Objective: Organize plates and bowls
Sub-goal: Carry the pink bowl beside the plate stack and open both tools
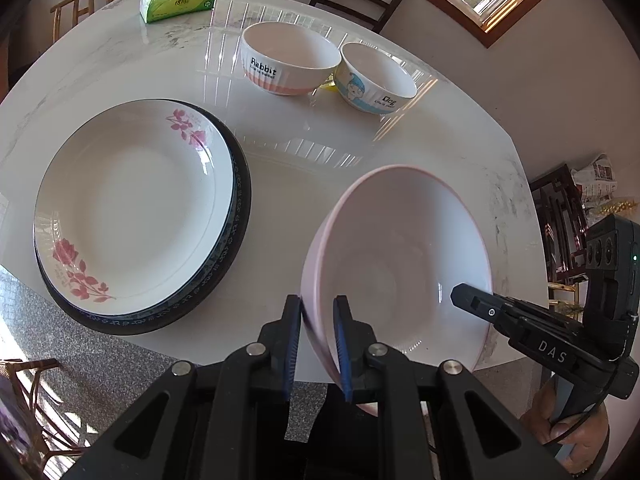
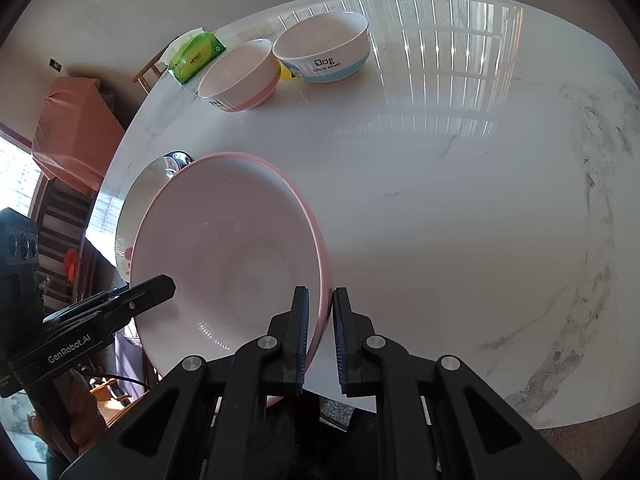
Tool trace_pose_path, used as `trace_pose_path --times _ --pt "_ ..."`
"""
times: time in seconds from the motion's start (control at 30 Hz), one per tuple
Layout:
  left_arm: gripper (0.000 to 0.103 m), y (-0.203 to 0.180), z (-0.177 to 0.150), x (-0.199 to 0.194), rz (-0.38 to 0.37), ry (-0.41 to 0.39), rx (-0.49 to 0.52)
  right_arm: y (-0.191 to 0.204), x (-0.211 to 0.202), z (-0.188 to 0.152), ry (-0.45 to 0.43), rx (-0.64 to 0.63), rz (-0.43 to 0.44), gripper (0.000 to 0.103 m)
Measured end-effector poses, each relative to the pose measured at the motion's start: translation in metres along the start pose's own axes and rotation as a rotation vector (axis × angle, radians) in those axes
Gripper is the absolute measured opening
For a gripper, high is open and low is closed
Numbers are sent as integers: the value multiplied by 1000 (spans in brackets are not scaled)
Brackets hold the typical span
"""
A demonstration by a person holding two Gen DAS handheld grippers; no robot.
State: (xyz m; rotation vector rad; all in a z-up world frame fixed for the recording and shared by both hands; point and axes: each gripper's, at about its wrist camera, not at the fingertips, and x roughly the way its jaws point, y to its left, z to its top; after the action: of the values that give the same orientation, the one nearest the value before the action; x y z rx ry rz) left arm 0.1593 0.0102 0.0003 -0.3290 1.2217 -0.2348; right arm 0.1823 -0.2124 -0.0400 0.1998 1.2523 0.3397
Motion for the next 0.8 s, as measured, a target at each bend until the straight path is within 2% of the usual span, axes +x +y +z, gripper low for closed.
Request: trace_pose_path --times 0.33,0.57,0.7,0.8 --pt "17 7 0 13 -3 21 1 0 11 -1 15 7 -12 12" --pt "17 3 -2 10 23 -13 31 -4 13 -1 9 22 23 13" --pt "19 0 -1 11 46 -36 68 -9 10 -1 -4 44 73 18" --pt "26 2 0 8 38 -57 80 -11 -1 1 -48 39 83 20"
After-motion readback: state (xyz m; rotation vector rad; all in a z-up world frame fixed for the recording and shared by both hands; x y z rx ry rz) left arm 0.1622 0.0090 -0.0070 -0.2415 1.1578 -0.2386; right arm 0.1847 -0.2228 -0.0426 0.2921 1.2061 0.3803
